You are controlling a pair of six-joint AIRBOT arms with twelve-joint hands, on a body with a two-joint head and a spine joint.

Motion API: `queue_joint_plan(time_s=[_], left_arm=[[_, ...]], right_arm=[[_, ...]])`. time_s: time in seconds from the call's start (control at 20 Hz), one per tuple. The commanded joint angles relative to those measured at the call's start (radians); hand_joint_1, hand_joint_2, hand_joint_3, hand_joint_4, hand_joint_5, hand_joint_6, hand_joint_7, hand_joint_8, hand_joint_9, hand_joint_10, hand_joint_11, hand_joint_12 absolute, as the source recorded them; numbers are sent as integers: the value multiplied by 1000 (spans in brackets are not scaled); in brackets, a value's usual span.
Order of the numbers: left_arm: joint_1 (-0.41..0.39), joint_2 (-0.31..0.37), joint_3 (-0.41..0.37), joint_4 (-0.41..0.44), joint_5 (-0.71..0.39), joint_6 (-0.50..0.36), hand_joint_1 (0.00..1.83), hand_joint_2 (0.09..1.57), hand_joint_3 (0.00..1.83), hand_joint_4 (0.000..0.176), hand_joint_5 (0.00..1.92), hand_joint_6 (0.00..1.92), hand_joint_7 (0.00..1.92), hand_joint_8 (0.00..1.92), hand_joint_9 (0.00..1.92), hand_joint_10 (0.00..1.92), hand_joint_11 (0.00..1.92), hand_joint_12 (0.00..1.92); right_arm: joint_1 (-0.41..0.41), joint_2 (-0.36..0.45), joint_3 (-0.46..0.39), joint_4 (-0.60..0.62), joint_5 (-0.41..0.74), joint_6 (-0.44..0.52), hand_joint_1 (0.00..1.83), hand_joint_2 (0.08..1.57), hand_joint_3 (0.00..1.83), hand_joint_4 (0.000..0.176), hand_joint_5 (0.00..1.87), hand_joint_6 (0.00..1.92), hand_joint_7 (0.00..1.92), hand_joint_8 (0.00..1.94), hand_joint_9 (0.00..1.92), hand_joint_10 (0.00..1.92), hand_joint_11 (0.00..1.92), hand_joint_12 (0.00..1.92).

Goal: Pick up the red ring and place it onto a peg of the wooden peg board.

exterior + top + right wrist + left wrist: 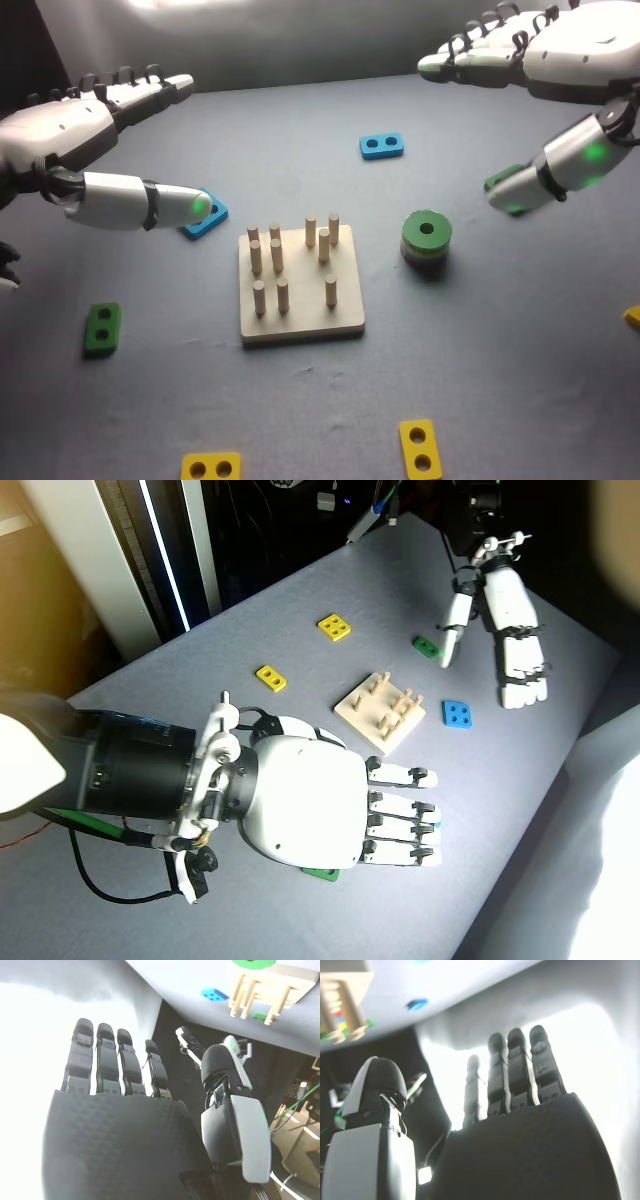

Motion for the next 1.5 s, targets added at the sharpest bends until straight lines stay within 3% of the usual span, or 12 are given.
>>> queue_joint_plan(time_s=[0.0,0.15,0.2,0.45,0.55,0.6,0.7,0.85,0.9,1.0,1.25,1.45], left_arm=[[-12,-12,4,1,-81,0,372,908,11,153,0,0,0,0,0,0,0,0],[-13,-24,11,1,-72,0,359,916,11,148,0,0,0,0,0,0,0,0],[-13,-24,10,3,-72,0,362,921,12,156,0,0,0,0,0,0,0,0],[-16,-25,12,9,-65,0,347,932,10,160,0,0,0,0,0,0,0,0],[-21,-27,14,16,-61,0,357,942,12,158,0,0,0,0,0,0,0,0],[-24,-28,14,18,-60,0,363,947,13,163,0,0,0,0,0,0,0,0],[-26,-30,17,20,-57,0,352,941,7,165,0,0,0,0,0,0,0,0],[-32,-32,18,25,-55,0,357,944,7,172,0,0,0,0,0,0,0,0],[-34,-33,18,27,-54,0,344,936,3,169,0,0,0,0,0,0,0,0],[-37,-35,20,30,-51,0,352,931,0,172,0,0,0,0,0,0,0,0],[-50,-37,21,40,-48,0,358,931,1,174,0,0,0,0,0,0,0,0],[-53,-37,21,43,-46,0,375,947,7,174,0,0,0,0,0,0,0,0]], right_arm=[[14,-2,5,25,50,3,656,837,75,58,0,0,0,0,0,0,0,0],[6,-5,6,20,49,11,622,833,56,23,0,0,0,0,0,0,0,0],[6,-5,8,5,50,32,615,853,61,39,0,0,0,0,0,0,0,0],[15,-50,43,-172,62,200,577,869,42,37,74,25,0,0,0,0,0,0],[24,-74,55,-270,66,278,688,895,43,0,95,28,18,6,0,0,0,0],[28,-90,64,-324,69,319,750,901,40,0,99,26,23,7,0,0,0,0],[32,-120,87,-410,83,397,732,915,20,42,142,18,45,3,0,0,0,0],[41,-144,101,-506,93,468,688,870,0,33,197,29,54,5,0,0,0,0],[43,-149,103,-529,93,481,673,871,0,67,219,34,55,4,0,0,0,0],[47,-160,111,-583,95,521,717,897,6,89,267,44,69,7,0,0,0,0],[54,-181,133,-658,95,576,875,916,11,55,279,34,74,5,0,0,0,0],[54,-193,145,-667,93,579,761,909,5,23,289,29,101,11,0,0,0,0]])
